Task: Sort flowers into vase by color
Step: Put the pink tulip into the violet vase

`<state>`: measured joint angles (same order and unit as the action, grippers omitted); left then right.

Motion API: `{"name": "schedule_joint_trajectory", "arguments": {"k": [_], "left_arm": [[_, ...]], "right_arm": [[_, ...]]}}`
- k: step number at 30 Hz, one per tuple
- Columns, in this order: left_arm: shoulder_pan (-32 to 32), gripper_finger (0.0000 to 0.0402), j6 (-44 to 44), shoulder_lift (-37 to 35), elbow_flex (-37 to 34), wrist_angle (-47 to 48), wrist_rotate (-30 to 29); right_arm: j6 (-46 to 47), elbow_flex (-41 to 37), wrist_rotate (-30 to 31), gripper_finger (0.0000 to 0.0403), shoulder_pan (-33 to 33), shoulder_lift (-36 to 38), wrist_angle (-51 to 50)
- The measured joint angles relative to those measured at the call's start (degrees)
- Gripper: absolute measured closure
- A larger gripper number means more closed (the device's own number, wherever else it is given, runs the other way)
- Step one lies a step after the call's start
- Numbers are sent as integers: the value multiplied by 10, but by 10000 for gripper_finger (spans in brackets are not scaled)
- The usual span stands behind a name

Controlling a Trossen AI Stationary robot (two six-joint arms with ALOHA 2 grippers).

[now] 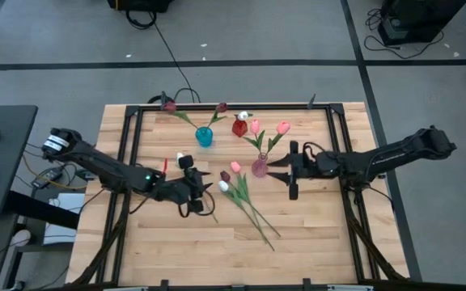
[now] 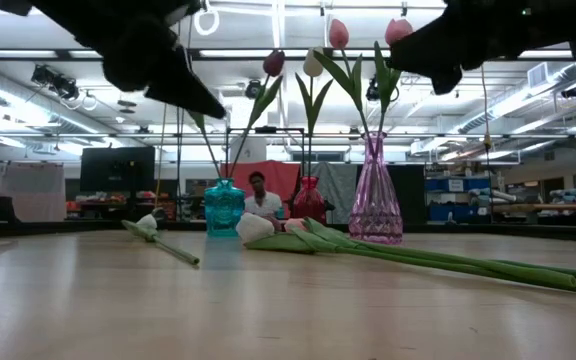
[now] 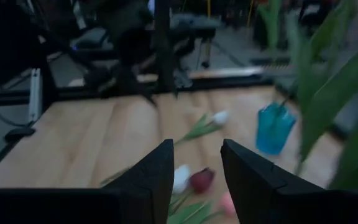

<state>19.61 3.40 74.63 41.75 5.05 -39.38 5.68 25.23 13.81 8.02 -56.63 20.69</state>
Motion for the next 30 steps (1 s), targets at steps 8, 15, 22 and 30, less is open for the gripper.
{"name": "schedule_joint_trajectory", "arguments": {"k": [8,15,22,30], "left_arm": [[27,238,-14,-129,-89,-60,3],[38,238,-17,-207,-167,-140,17],[54,238,-52,-212,-213,-249,54],[65,238,-74,-221,-289,-348,50]], "right_arm": [[75,16,46,267,67,-72,-20],[149,87,77,268,105,-128,-122],[281,157,78,268,118,-199,-240],[440,188,61,268,128,-254,-352]]}}
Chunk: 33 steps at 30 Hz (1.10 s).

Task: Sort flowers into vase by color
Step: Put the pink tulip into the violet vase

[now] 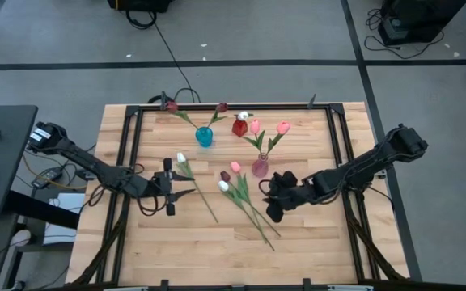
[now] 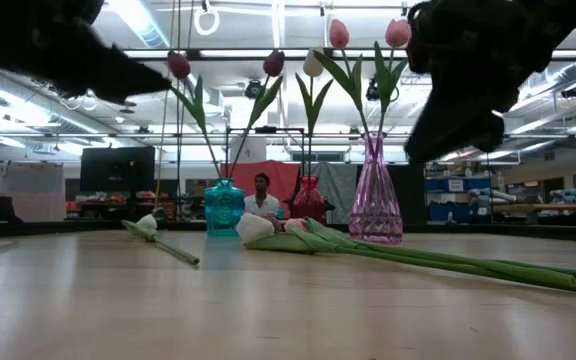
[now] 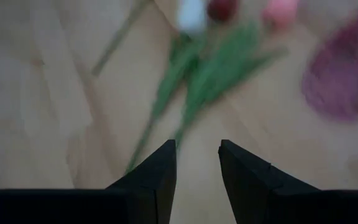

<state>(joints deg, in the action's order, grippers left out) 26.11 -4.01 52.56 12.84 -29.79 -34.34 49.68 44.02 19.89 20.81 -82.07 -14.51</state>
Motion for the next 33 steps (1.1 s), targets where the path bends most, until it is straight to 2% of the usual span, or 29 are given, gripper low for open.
{"name": "schedule_joint_trajectory", "arguments": {"k": [6,11,16,22,25,33], "left_arm": [[7,239,6,-33,10,52,-7],[17,239,-15,-62,21,56,-10],[19,239,2,-59,20,57,-10],[18,239,4,-57,20,56,-11],[17,239,2,-57,20,56,-11],[17,239,2,-57,20,57,-11]], "right_arm": [[115,48,-21,268,14,-22,-121],[149,106,-17,268,30,-74,-175],[106,162,24,268,26,-170,-143],[48,236,51,268,-1,-259,-155],[32,255,79,268,-10,-284,-151],[42,242,78,271,-29,-295,-146]]}}
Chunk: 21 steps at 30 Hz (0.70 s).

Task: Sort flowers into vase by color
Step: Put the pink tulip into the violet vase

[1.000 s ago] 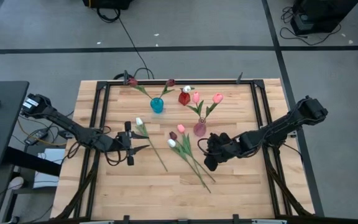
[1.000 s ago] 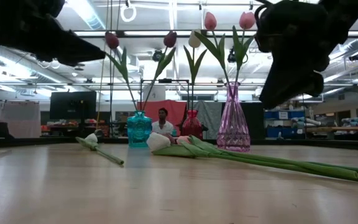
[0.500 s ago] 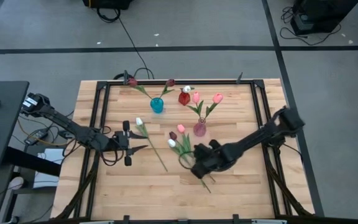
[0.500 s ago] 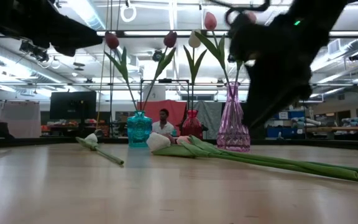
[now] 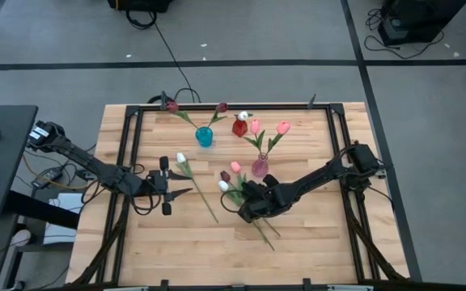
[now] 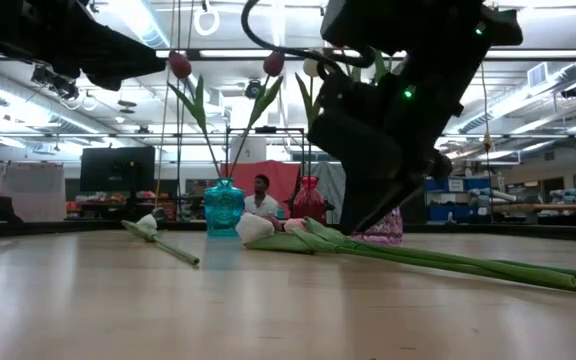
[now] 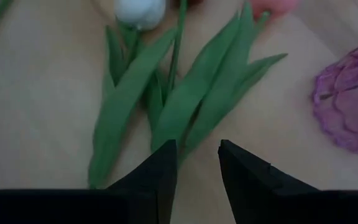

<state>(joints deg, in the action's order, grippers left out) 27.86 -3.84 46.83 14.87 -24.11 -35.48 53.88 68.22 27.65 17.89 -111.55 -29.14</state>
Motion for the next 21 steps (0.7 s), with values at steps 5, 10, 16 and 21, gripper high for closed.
{"name": "schedule_joint_trajectory", "arguments": {"k": [5,10,16,21], "left_arm": [[0,239,5,0,0,10,0],[0,239,11,0,0,30,1],[0,239,1,0,0,34,2],[0,239,-4,0,0,34,1]], "right_arm": [[-1,-20,-20,287,-9,0,40],[0,-54,-29,301,-15,1,102],[0,-65,-42,308,-19,3,113],[-1,-68,-49,343,-20,3,105]]}}
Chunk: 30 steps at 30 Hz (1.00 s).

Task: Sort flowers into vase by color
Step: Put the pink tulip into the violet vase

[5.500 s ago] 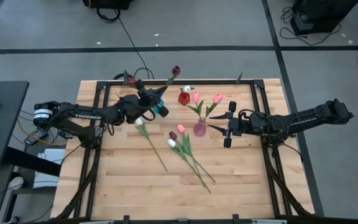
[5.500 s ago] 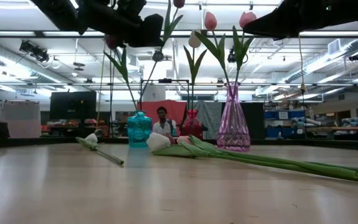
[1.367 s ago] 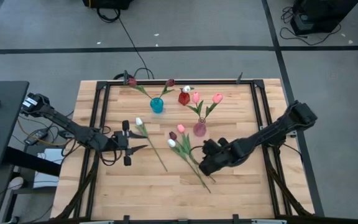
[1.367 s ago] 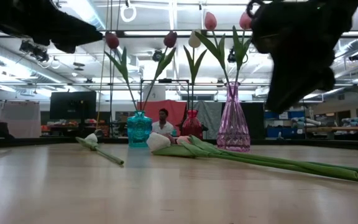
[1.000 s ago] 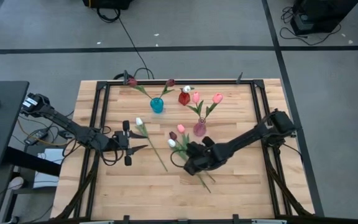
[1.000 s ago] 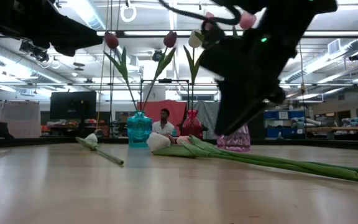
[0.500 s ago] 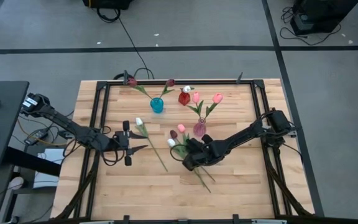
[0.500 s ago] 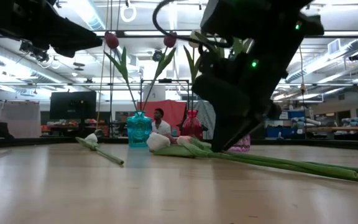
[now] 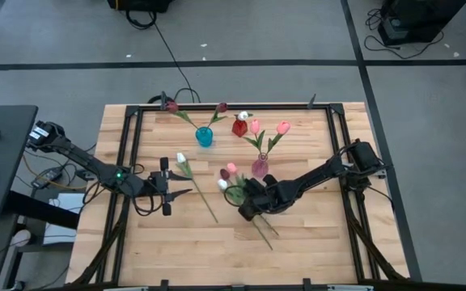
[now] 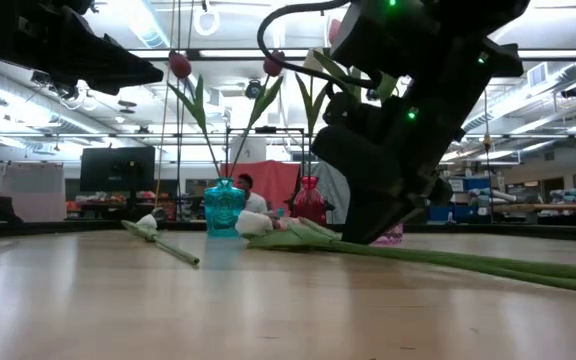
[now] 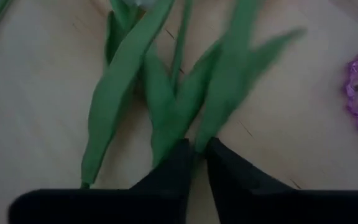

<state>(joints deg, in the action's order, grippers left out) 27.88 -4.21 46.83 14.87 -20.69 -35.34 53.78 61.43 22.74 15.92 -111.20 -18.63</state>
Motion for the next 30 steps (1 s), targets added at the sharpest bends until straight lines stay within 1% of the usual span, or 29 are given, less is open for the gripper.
{"name": "schedule_joint_trajectory", "arguments": {"k": [3,4,9,13,21,27,30], "left_arm": [[0,239,-1,0,0,-1,-14],[0,239,-1,0,0,-1,-25],[0,239,-1,0,0,-8,-76],[0,239,2,0,0,-22,-80],[0,239,3,0,0,-26,-77],[0,239,5,0,0,-23,-77],[0,239,17,0,0,-17,-77]], "right_arm": [[0,0,-4,385,-1,0,-4],[-3,1,-5,392,-3,1,-5],[-33,23,-12,396,-4,-1,-37],[-73,44,-12,398,-5,11,-85],[-100,52,52,400,1,84,-139],[-139,52,77,400,13,118,-138],[-150,52,109,400,25,141,-134]]}}
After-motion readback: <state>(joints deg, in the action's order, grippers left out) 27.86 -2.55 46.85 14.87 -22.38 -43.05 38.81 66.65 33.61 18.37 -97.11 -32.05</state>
